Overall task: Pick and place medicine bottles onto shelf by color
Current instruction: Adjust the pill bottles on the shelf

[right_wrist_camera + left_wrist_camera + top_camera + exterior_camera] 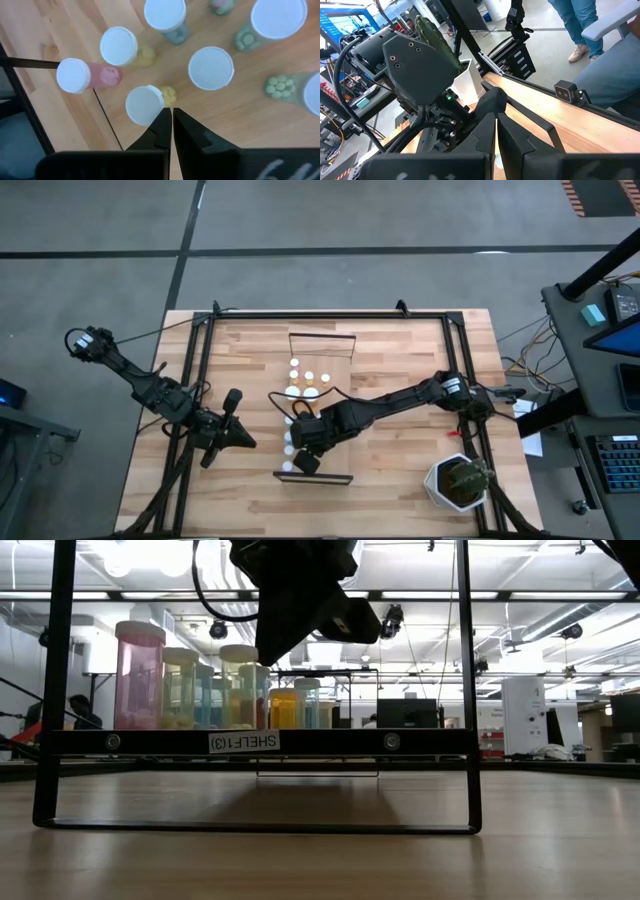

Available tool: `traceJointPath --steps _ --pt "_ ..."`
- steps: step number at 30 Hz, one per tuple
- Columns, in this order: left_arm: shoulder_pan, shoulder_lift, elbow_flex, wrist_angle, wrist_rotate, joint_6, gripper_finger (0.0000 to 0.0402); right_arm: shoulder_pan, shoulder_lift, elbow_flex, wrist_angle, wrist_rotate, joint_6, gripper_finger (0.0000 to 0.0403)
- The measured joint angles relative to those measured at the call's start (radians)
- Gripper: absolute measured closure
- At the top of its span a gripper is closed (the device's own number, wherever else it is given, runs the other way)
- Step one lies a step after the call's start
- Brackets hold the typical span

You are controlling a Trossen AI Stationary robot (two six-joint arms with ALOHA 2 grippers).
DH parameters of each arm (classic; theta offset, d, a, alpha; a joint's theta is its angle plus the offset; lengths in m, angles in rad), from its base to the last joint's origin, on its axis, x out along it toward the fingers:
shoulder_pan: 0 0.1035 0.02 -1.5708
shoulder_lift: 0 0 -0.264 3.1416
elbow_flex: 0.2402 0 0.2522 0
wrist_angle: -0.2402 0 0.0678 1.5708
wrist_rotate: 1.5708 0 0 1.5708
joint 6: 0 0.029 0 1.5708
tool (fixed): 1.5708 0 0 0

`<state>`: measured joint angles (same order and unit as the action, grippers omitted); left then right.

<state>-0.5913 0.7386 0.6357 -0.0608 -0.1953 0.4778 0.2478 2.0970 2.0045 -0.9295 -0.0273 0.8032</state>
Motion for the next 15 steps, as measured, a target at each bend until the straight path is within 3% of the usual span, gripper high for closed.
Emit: traceJointPath --steps 15 --pt "0.000 0.000 0.000 0.000 0.000 0.000 0.0400 -0.016 -0.001 0.063 -0.090 0.024 -0.052 0.0394"
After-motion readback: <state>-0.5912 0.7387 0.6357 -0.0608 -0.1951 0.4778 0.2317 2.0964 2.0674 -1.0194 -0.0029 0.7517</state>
